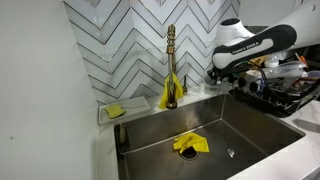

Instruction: Remove the green bottle from the clear bowl on the right of the tap and move it backwards on the sink edge, pick up the clear bowl to the right of the tap and put it in the clear bowl which is in the dishes drying rack

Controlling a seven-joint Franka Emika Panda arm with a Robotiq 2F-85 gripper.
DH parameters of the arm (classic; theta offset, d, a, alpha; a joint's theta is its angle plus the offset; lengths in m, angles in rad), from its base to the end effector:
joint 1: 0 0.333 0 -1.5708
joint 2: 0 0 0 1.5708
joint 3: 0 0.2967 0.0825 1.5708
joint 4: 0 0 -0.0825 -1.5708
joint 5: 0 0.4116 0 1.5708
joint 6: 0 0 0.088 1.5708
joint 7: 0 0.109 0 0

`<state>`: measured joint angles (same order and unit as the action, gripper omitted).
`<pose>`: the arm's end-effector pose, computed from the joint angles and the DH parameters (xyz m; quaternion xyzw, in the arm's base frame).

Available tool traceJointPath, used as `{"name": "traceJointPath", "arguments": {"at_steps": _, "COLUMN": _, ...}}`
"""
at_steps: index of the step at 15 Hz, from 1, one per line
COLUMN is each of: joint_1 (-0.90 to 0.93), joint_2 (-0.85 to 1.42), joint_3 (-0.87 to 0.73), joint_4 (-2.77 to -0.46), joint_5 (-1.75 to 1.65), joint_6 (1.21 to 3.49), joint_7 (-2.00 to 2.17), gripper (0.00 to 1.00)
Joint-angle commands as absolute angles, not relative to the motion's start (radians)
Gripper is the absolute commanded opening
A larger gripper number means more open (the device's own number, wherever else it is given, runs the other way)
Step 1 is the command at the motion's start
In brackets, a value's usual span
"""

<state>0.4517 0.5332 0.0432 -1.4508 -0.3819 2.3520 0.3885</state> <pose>0.6687 0.3478 0.3880 0.9604 0.1531 0.2260 0.0556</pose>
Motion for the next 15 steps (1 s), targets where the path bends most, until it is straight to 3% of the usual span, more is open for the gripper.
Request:
{"name": "traceJointPath", "arguments": {"at_steps": 1, "joint_1": 0.458, "joint_2": 0.533, "joint_3": 0.039, "joint_4": -1.433, "joint_5": -0.384, "joint_6": 2.334, "joint_7": 0.397, "gripper": 0.07}}
{"name": "traceJointPath", "arguments": {"at_steps": 15, "joint_1": 0.418, "joint_2": 0.374, "joint_3": 0.119, "joint_4": -1.466, "joint_5": -0.244, "joint_6": 2.210, "joint_7": 0.300, "gripper": 0.07}}
